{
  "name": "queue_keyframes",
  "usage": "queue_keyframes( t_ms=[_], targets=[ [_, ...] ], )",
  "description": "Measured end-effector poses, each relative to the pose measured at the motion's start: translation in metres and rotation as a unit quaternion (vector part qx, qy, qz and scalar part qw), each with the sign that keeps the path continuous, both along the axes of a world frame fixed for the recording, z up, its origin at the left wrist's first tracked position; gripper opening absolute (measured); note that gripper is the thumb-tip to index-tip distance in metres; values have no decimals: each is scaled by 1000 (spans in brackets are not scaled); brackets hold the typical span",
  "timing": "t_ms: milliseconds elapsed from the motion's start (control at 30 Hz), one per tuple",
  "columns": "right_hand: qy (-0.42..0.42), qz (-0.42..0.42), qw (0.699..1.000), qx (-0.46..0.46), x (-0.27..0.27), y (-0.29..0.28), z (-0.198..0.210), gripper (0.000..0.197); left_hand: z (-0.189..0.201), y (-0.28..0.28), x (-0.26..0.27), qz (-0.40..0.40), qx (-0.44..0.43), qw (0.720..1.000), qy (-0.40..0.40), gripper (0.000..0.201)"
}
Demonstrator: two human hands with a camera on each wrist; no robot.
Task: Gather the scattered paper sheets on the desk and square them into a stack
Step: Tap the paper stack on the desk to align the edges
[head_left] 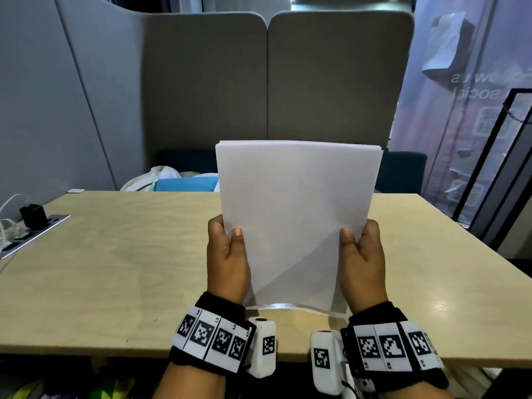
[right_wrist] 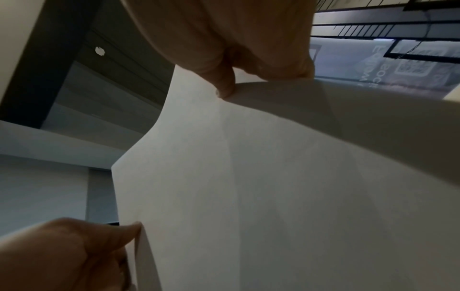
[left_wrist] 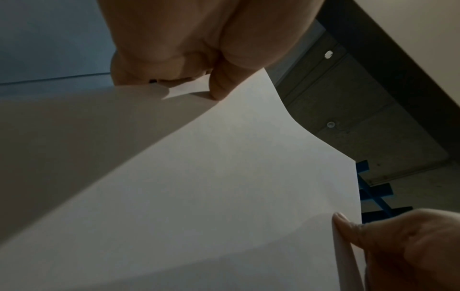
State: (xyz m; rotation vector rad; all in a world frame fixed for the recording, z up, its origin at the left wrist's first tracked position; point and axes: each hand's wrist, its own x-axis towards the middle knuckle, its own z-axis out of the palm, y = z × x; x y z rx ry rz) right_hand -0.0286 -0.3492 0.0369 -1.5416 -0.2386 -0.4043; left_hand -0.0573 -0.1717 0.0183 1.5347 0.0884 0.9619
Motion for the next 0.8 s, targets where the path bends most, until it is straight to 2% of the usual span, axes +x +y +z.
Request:
queue_keyframes(
  t_ms=[133, 233, 533, 800],
  targets=[
    [-8, 18, 1000, 3, 0, -2, 2, 11, 1, 4, 0, -13, -9, 1000, -13, 24],
    [4, 32, 999, -2, 0, -4, -2, 16, -6, 4, -1, -25, -22, 999, 8, 20],
    [-3, 43, 999, 9, 3, -4, 6, 12, 5, 4, 1, -2, -1, 1000, -4, 11],
    [36, 75, 997, 4, 3, -5, -11, 15, -13, 7, 2, -10, -13, 999, 38, 13]
  ],
)
